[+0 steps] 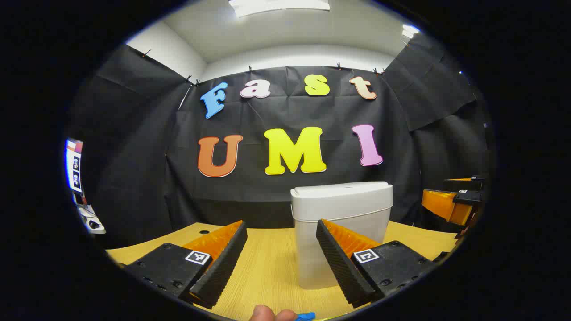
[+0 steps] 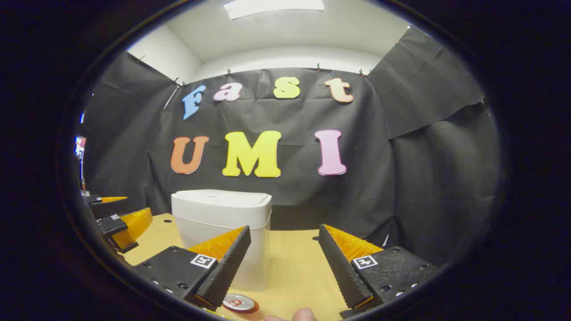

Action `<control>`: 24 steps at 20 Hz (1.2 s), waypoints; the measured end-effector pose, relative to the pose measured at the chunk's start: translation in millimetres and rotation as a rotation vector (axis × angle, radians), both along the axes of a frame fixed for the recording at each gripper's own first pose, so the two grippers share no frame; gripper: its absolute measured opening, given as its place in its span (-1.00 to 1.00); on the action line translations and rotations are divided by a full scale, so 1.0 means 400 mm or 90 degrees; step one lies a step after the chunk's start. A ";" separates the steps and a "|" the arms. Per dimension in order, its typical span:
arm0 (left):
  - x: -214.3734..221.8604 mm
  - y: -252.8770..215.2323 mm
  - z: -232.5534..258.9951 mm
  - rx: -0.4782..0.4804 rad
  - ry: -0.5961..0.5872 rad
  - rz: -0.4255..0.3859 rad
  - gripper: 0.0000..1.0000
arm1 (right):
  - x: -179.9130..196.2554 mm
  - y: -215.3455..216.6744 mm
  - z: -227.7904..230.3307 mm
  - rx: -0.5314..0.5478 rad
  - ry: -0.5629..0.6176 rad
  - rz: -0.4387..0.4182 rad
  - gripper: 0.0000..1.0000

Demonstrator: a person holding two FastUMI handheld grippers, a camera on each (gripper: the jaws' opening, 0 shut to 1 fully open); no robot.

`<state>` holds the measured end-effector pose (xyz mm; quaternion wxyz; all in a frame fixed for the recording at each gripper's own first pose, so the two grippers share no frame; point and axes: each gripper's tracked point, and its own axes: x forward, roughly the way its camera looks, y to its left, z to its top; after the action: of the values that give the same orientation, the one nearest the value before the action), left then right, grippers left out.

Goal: Press the lid of the desktop garbage bin to open it, pick up the crumpled paper on the desktop and throw it into the bin, then pick up the pop can on the desktop and drop it into the bin, and finally close the garbage bin lid.

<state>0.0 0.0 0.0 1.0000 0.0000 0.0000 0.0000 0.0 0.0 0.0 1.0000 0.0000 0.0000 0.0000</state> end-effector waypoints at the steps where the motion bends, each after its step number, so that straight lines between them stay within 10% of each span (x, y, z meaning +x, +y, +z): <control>1: -0.001 0.001 -0.008 0.007 0.008 -0.003 1.00 | -0.005 0.009 0.000 0.002 0.000 0.003 0.94; 24: -0.009 0.050 -0.010 -0.007 0.024 0.006 1.00 | -0.007 0.075 0.002 0.006 0.027 0.031 0.89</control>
<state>-3.6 19.9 -3.9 0.9998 -0.0057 0.0189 0.0049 -3.0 30.0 1.0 0.9995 0.0047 0.0208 0.0242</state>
